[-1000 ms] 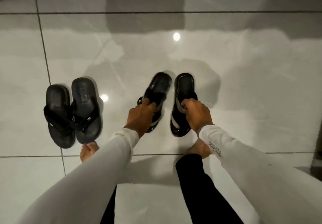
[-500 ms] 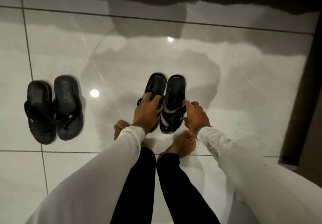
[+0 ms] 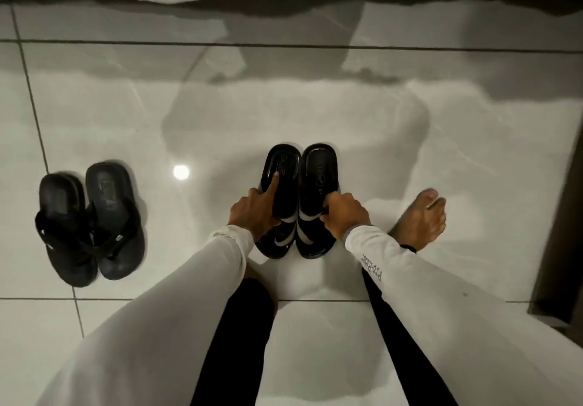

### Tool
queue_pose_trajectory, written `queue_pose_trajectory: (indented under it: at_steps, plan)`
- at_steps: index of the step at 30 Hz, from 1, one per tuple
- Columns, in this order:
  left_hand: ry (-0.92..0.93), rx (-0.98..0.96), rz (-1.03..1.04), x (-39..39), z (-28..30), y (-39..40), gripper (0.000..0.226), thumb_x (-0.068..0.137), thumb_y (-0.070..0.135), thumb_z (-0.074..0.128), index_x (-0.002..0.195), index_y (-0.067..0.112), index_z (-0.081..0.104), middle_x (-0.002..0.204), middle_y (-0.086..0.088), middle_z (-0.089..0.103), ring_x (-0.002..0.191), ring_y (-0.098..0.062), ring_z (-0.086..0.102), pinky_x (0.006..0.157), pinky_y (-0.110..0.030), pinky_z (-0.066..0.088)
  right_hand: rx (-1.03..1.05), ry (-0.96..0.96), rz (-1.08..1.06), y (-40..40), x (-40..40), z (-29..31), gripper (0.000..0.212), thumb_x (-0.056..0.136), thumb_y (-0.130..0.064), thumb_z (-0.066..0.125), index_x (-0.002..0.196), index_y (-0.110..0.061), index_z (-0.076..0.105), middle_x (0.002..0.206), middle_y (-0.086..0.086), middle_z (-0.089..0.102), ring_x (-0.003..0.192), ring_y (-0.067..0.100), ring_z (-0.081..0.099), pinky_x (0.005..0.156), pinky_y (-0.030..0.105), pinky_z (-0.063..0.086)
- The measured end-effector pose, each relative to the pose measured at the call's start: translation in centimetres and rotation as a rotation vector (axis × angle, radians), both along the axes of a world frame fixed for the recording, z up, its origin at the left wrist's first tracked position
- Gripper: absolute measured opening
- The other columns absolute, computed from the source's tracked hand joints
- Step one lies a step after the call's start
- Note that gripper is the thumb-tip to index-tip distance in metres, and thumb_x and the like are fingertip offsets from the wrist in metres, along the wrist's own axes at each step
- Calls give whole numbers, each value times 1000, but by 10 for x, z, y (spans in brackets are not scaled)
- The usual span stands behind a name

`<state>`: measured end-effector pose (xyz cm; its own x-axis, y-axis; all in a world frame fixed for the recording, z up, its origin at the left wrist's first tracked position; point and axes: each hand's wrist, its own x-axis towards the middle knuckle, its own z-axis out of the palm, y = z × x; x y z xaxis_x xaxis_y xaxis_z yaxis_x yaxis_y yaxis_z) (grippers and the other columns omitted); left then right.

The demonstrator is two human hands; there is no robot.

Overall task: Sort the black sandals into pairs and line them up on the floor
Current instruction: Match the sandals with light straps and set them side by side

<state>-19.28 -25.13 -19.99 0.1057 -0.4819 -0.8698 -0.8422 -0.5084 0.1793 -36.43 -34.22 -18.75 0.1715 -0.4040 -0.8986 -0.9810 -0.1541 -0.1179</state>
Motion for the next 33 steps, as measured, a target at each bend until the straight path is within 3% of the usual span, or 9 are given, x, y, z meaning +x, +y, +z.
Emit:
queue_pose_trajectory:
  at_steps: [8, 25, 29, 33]
  plan:
    - [-12, -31, 64, -51, -2, -74, 105, 81, 49, 71, 159, 33, 2, 131, -19, 54, 111, -41, 61, 88, -49, 52, -48, -37, -25, -67, -52, 5, 22, 91, -21, 59, 111, -13, 62, 112, 18, 65, 102, 41, 64, 84, 42, 53]
    - [17, -58, 103, -86, -4, -191, 106, 79, 51, 73, 159, 28, 7, 134, -17, 57, 120, -40, 58, 97, -52, 51, -151, -110, -102, -182, -94, 7, 27, 90, -17, 59, 117, -16, 59, 118, 22, 63, 103, 45, 63, 90, 48, 55]
    - [-18, -77, 82, -89, 3, -197, 109, 80, 53, 71, 160, 25, 2, 134, -17, 56, 117, -41, 59, 93, -50, 52, -176, -118, -72, -189, -93, 16, 42, 88, -8, 57, 129, -14, 49, 116, 23, 65, 104, 45, 62, 88, 50, 55]
    - [-71, -150, 40, -97, 20, -177, 117, 79, 57, 70, 159, 22, -8, 135, -17, 49, 107, -40, 63, 84, -48, 52, -241, -123, -7, -176, -92, 34, 76, 84, -9, 63, 149, -17, 25, 120, 23, 61, 106, 45, 59, 88, 52, 54]
